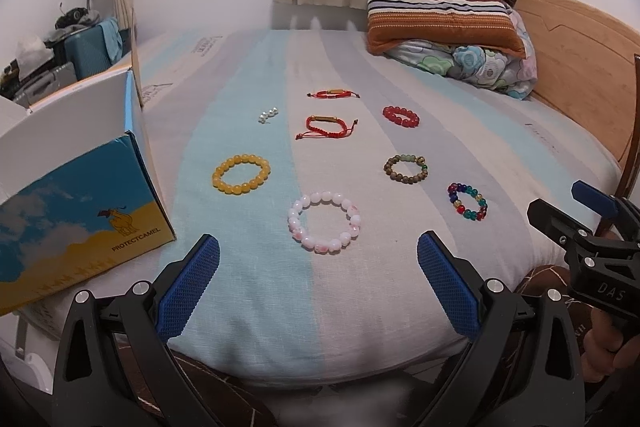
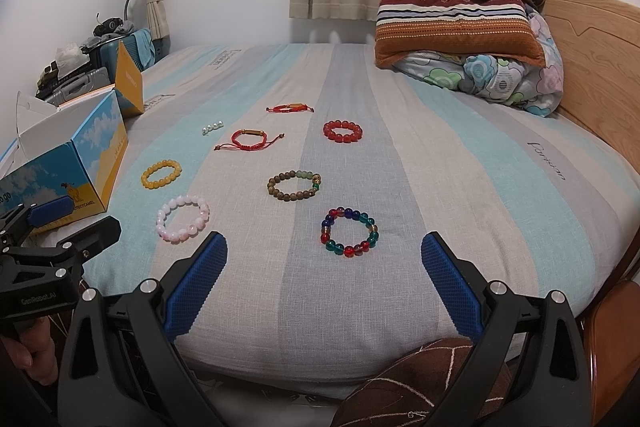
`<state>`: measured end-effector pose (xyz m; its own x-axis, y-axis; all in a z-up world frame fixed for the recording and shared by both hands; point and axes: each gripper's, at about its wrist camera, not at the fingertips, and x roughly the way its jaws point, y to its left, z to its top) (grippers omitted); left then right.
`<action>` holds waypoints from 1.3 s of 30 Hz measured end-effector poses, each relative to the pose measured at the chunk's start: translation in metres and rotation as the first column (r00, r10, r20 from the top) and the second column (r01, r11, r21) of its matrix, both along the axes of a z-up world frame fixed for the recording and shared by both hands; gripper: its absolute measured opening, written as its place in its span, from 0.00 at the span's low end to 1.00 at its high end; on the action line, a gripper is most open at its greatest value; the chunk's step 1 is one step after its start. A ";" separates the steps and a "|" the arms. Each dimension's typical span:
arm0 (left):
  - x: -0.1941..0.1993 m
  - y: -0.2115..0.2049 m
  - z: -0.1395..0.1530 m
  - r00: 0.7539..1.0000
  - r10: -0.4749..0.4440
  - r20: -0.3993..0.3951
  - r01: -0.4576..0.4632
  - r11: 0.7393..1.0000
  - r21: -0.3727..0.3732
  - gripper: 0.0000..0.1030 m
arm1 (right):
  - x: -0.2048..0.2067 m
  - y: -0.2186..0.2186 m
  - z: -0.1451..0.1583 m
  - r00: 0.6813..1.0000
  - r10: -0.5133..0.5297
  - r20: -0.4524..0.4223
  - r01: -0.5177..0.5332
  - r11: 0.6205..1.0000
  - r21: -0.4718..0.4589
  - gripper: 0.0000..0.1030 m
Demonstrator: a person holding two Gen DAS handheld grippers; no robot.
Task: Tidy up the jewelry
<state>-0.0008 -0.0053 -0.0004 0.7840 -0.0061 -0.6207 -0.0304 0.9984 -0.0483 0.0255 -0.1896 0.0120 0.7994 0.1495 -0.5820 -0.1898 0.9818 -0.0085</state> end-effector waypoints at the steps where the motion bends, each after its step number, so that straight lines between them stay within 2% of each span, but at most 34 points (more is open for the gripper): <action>1: 0.000 0.000 0.000 1.000 -0.002 0.000 0.002 1.000 -0.001 0.94 | 0.000 0.000 0.000 1.000 0.000 0.000 0.000 1.000 0.000 0.91; 39: -0.003 -0.002 0.001 1.000 -0.008 0.000 0.008 1.000 -0.003 0.94 | 0.001 0.004 -0.001 1.000 -0.002 -0.003 0.002 1.000 -0.002 0.91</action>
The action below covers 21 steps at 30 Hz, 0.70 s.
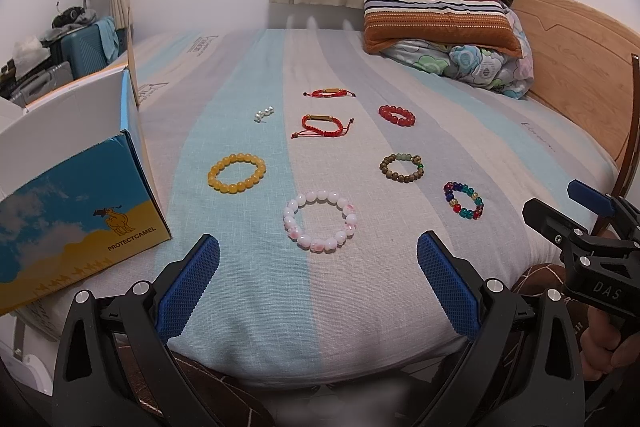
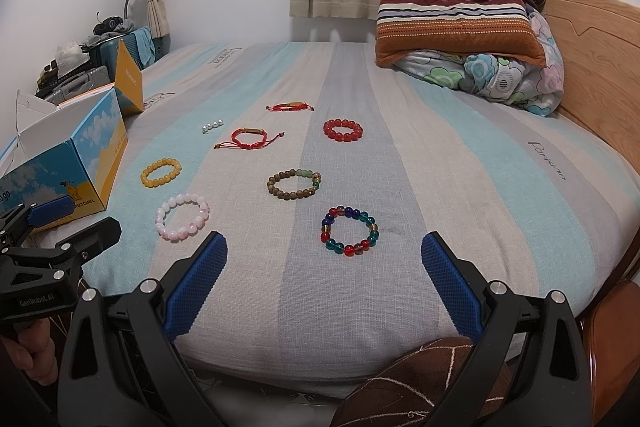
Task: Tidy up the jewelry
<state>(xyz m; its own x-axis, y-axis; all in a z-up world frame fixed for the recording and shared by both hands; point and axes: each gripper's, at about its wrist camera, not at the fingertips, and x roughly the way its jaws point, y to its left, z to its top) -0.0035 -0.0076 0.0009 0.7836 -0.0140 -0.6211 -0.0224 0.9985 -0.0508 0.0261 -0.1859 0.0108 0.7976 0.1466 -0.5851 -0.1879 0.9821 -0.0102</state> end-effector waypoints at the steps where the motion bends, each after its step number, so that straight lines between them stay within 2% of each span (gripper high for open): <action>1: 0.000 0.000 0.000 1.000 0.000 0.000 0.000 1.000 0.000 0.94 | 0.000 0.000 0.000 1.000 0.000 0.000 0.000 1.000 0.000 0.91; 21: 0.000 0.001 0.000 1.000 -0.001 -0.001 0.001 1.000 0.000 0.94 | 0.001 0.001 0.001 1.000 -0.001 -0.001 0.001 1.000 0.001 0.91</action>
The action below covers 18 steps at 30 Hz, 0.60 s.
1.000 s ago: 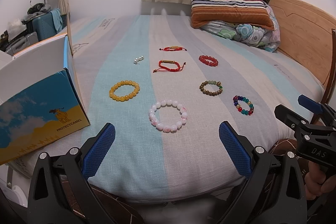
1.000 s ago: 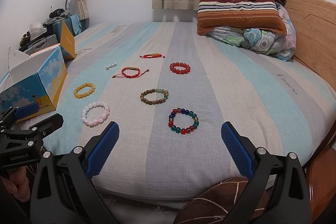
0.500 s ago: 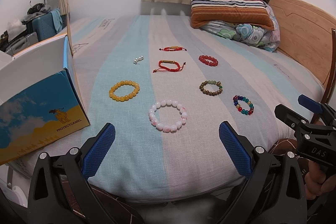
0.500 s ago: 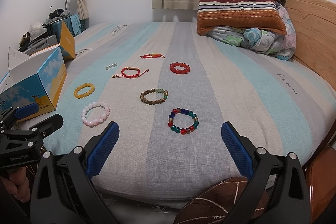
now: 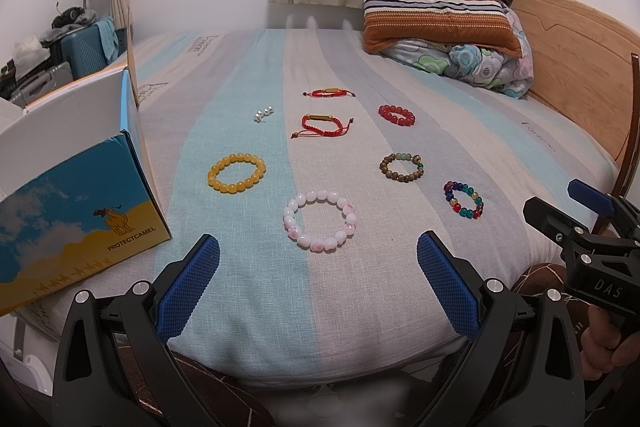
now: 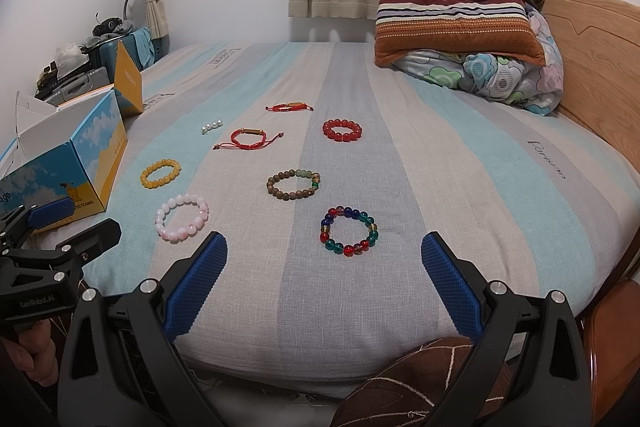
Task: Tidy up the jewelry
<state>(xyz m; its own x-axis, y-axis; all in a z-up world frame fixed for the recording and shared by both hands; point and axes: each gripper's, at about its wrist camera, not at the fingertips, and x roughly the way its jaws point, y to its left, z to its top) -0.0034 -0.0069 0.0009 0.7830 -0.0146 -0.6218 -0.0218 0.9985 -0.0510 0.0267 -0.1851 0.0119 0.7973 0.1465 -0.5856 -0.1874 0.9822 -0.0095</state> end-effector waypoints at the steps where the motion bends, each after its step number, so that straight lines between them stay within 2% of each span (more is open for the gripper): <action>1: 0.000 0.000 0.000 1.000 0.001 0.000 -0.001 1.000 0.000 0.94 | 0.000 0.000 0.000 1.000 0.000 0.000 0.000 1.000 0.000 0.91; 10: 0.000 -0.003 0.000 1.000 -0.005 -0.004 0.005 1.000 -0.002 0.94 | 0.002 0.000 0.000 1.000 -0.005 -0.009 0.005 1.000 0.006 0.91; 18: 0.022 -0.003 -0.005 1.000 -0.003 -0.027 0.003 1.000 -0.016 0.94 | 0.031 -0.016 -0.006 0.996 -0.036 -0.078 0.043 0.996 0.085 0.91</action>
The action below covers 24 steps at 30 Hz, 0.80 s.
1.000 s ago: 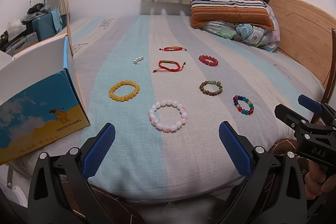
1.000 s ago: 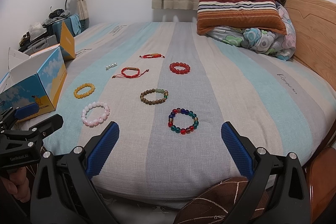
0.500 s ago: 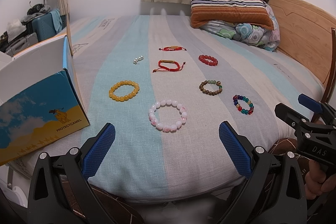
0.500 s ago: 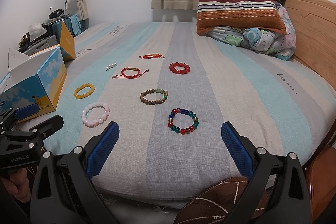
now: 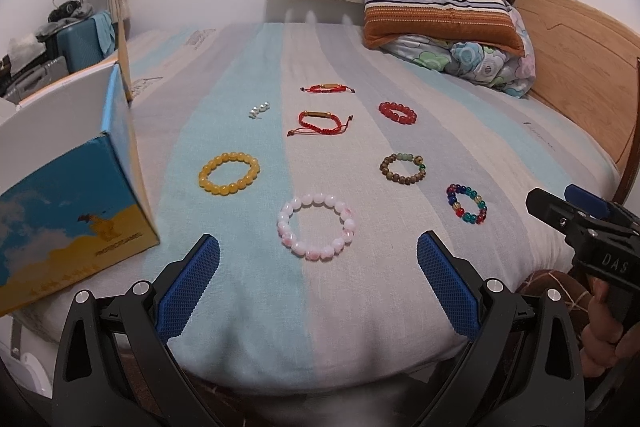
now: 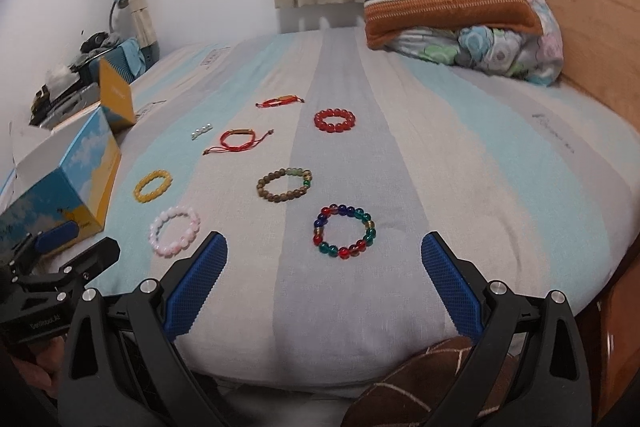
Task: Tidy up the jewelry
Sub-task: 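Grasp the pink bead bracelet with left tool while right tool grasps multicolour bracelet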
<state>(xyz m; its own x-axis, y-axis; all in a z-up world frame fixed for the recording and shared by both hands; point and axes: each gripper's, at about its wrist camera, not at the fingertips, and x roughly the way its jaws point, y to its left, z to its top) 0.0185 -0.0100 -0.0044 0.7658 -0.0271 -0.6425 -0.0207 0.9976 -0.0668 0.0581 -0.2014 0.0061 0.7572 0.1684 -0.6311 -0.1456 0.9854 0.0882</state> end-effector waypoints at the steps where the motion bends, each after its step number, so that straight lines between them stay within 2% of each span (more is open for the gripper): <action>1: 0.006 -0.001 -0.002 1.000 -0.002 -0.006 0.002 1.000 0.002 0.94 | 0.005 0.000 -0.003 1.000 -0.004 -0.009 0.004 1.000 -0.002 0.91; 9: 0.055 0.000 -0.025 0.998 -0.006 -0.064 0.006 1.000 0.001 0.94 | 0.051 -0.009 -0.030 0.994 -0.010 -0.110 0.010 1.000 -0.001 0.91; 16: 0.081 0.005 -0.046 0.994 0.000 -0.108 -0.002 1.000 -0.013 0.93 | 0.079 0.007 -0.053 0.987 0.022 -0.160 -0.029 0.999 -0.041 0.91; 20: 0.089 0.011 -0.059 0.991 0.013 -0.135 -0.018 0.999 -0.041 0.87 | 0.090 0.011 -0.068 0.979 0.023 -0.205 -0.032 0.999 -0.037 0.82; 22: 0.089 0.014 -0.063 0.990 0.012 -0.138 -0.019 0.999 -0.049 0.85 | 0.093 0.009 -0.075 0.972 0.025 -0.235 -0.029 0.999 -0.017 0.71; 24: 0.089 0.015 -0.064 0.991 0.012 -0.137 -0.019 0.999 -0.050 0.84 | 0.096 0.005 -0.080 0.966 0.013 -0.259 -0.014 1.000 -0.001 0.68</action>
<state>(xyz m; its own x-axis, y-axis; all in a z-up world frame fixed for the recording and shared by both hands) 0.1080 0.0050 -0.0686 0.6718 -0.0516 -0.7390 -0.0486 0.9924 -0.1134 0.1540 -0.1966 -0.0741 0.5658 0.1750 -0.8057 -0.1314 0.9839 0.1214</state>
